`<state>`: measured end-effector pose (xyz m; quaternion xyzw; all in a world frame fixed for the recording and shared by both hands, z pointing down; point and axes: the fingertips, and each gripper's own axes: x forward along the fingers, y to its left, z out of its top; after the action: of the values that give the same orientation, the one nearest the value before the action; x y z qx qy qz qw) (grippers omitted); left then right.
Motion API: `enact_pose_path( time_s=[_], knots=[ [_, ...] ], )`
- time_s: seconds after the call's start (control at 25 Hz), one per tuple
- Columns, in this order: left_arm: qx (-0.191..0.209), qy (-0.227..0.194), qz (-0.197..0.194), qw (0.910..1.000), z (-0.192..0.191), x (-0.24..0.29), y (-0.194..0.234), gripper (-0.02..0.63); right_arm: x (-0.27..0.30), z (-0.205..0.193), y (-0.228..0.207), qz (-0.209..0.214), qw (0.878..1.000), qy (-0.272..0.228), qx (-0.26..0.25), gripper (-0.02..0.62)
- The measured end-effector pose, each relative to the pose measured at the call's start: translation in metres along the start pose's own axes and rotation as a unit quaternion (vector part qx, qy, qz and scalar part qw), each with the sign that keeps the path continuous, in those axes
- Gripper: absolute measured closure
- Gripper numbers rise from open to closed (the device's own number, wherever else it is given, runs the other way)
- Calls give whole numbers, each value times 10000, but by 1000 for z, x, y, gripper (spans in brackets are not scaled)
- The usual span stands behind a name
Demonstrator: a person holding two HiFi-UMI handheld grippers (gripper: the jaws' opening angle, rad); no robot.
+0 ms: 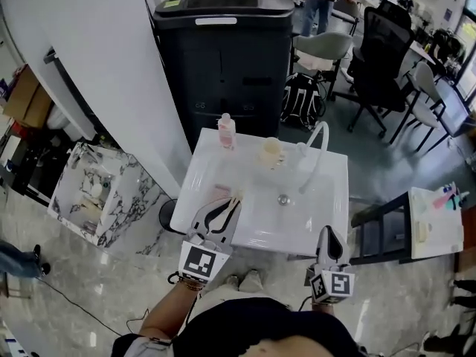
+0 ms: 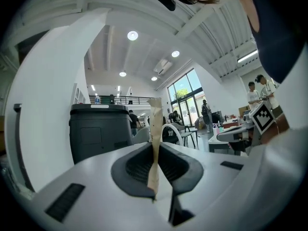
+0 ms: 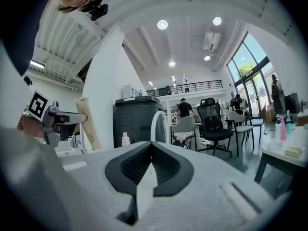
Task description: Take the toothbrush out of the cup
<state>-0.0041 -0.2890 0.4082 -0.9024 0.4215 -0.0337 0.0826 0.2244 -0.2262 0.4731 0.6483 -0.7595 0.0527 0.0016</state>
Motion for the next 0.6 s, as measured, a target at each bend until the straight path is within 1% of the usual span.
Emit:
enact_pose_path(
  time_s=[0.08, 0.24, 0.36, 0.44, 0.6],
  knots=[
    [-248, 87, 119, 9996, -7, -12, 1, 578, 4, 2, 6, 74, 10000, -42, -17, 592],
    [-333, 191, 281, 9989, -20, -36, 8, 578, 9, 2, 18, 199, 9997, -85, -60, 592],
    [-619, 426, 523, 9958, -36, -55, 17, 578, 9, 2, 27, 299, 9995, -92, -78, 594],
    [-669, 502, 639, 9945, -40, -65, 20, 578, 9, 3, 33, 352, 9993, -119, -80, 592],
    [-751, 633, 742, 9924, -49, -77, 20, 578, 9, 3, 36, 337, 9993, -130, -82, 592]
  ],
)
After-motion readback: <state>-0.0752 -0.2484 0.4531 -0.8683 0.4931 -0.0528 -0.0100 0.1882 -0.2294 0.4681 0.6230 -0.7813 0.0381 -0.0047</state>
